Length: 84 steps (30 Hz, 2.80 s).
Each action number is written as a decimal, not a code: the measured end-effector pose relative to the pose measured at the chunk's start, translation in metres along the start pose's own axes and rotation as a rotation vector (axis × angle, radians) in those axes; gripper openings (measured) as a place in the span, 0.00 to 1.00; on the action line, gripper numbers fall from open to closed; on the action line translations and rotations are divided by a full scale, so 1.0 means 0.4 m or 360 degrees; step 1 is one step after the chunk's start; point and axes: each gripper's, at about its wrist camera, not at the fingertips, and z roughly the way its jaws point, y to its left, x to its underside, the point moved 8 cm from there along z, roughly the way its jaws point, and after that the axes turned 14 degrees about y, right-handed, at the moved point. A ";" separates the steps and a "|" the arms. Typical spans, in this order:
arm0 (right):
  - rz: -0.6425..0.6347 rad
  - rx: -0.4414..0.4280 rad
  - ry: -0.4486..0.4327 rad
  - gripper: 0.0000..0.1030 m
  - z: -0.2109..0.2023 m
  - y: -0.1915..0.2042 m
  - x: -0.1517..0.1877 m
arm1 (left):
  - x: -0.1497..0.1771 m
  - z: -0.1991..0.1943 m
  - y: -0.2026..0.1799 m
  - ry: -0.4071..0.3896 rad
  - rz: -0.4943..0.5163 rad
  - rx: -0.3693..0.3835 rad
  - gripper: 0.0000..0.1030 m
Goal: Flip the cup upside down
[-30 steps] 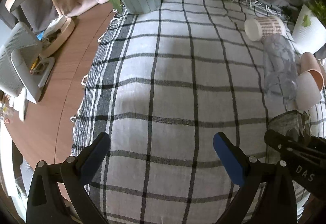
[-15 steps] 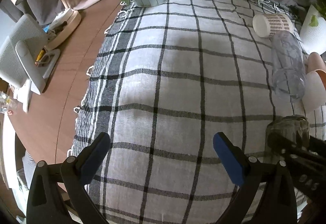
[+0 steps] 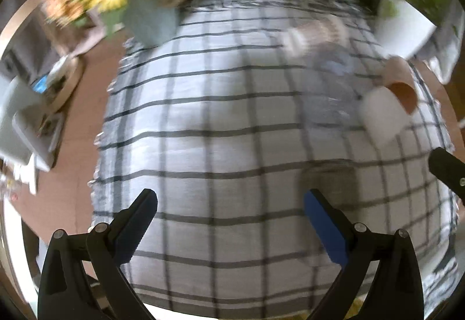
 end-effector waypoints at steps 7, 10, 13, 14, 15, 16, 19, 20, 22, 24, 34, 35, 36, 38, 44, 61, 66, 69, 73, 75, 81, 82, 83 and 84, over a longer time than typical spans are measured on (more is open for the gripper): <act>0.0145 -0.0044 -0.0015 0.75 -0.020 -0.112 0.002 | -0.024 0.031 -0.127 0.0142 0.0057 0.0081 0.98; 0.0180 -0.0058 -0.0012 0.75 -0.015 -0.145 0.001 | -0.034 0.056 -0.154 0.0212 0.0029 0.0095 0.94; 0.0194 -0.0078 0.0011 0.75 -0.004 -0.168 0.000 | -0.043 0.079 -0.178 0.0266 0.0017 0.0112 0.92; 0.0197 -0.0089 0.0020 0.75 -0.001 -0.173 -0.001 | -0.047 0.084 -0.183 0.0275 0.0017 0.0118 0.92; 0.0200 -0.0099 0.0024 0.75 0.003 -0.178 -0.002 | -0.051 0.095 -0.186 0.0294 0.0001 0.0108 0.92; 0.0200 -0.0111 0.0033 0.75 0.007 -0.182 -0.003 | -0.054 0.101 -0.187 0.0307 -0.0013 0.0105 0.86; 0.0195 -0.0122 0.0040 0.75 0.014 -0.189 -0.005 | -0.053 0.125 -0.194 0.0369 -0.0046 0.0104 0.74; 0.0193 -0.0124 0.0046 0.75 0.016 -0.191 -0.006 | -0.051 0.130 -0.198 0.0383 -0.0052 0.0122 0.72; 0.0197 -0.0138 0.0048 0.75 0.017 -0.193 -0.006 | -0.045 0.138 -0.203 0.0413 -0.0086 0.0162 0.65; 0.0199 -0.0148 0.0050 0.75 0.018 -0.195 -0.007 | -0.042 0.140 -0.203 0.0419 -0.0108 0.0172 0.56; 0.0232 -0.0161 0.0029 0.75 0.017 -0.205 -0.012 | -0.012 0.108 -0.195 0.0366 -0.0186 0.0185 0.55; 0.0230 -0.0163 0.0028 0.75 0.015 -0.205 -0.013 | -0.010 0.098 -0.192 0.0350 -0.0190 0.0193 0.55; 0.0227 -0.0169 0.0023 0.75 0.013 -0.205 -0.015 | -0.009 0.090 -0.188 0.0337 -0.0192 0.0198 0.55; 0.0227 -0.0175 0.0016 0.75 0.008 -0.203 -0.017 | -0.010 0.067 -0.180 0.0289 -0.0203 0.0202 0.55; 0.0231 -0.0198 -0.0009 0.75 -0.006 -0.197 -0.027 | -0.028 0.024 -0.162 0.0181 -0.0213 0.0220 0.55; 0.0142 -0.0076 -0.0016 0.75 -0.003 -0.199 -0.014 | 0.093 -0.029 -0.190 -0.0061 -0.0092 0.0182 0.55; 0.0127 -0.0054 0.0010 0.75 0.007 -0.193 -0.003 | 0.120 -0.026 -0.189 -0.0041 -0.0103 0.0203 0.55; 0.0115 -0.0048 0.0010 0.75 0.006 -0.187 0.003 | 0.134 -0.021 -0.187 -0.0031 -0.0103 0.0237 0.55; 0.0112 -0.0036 0.0011 0.75 0.006 -0.183 0.007 | 0.134 -0.021 -0.186 -0.0035 -0.0099 0.0247 0.55; 0.0110 -0.0027 0.0012 0.75 0.005 -0.181 0.008 | 0.134 -0.018 -0.183 -0.0028 -0.0101 0.0265 0.56; 0.0097 -0.0019 -0.0001 0.75 -0.002 -0.178 0.009 | 0.139 -0.037 -0.172 -0.0079 -0.0114 0.0277 0.79; 0.0095 -0.0016 -0.0009 0.75 -0.007 -0.177 0.011 | 0.139 -0.049 -0.170 -0.0098 -0.0110 0.0265 0.84; 0.0094 -0.0014 -0.0013 0.75 -0.013 -0.175 0.013 | 0.138 -0.056 -0.169 -0.0114 -0.0110 0.0265 0.86; 0.0089 -0.0011 -0.0020 0.75 -0.022 -0.173 0.015 | 0.140 -0.073 -0.163 -0.0143 -0.0121 0.0261 0.87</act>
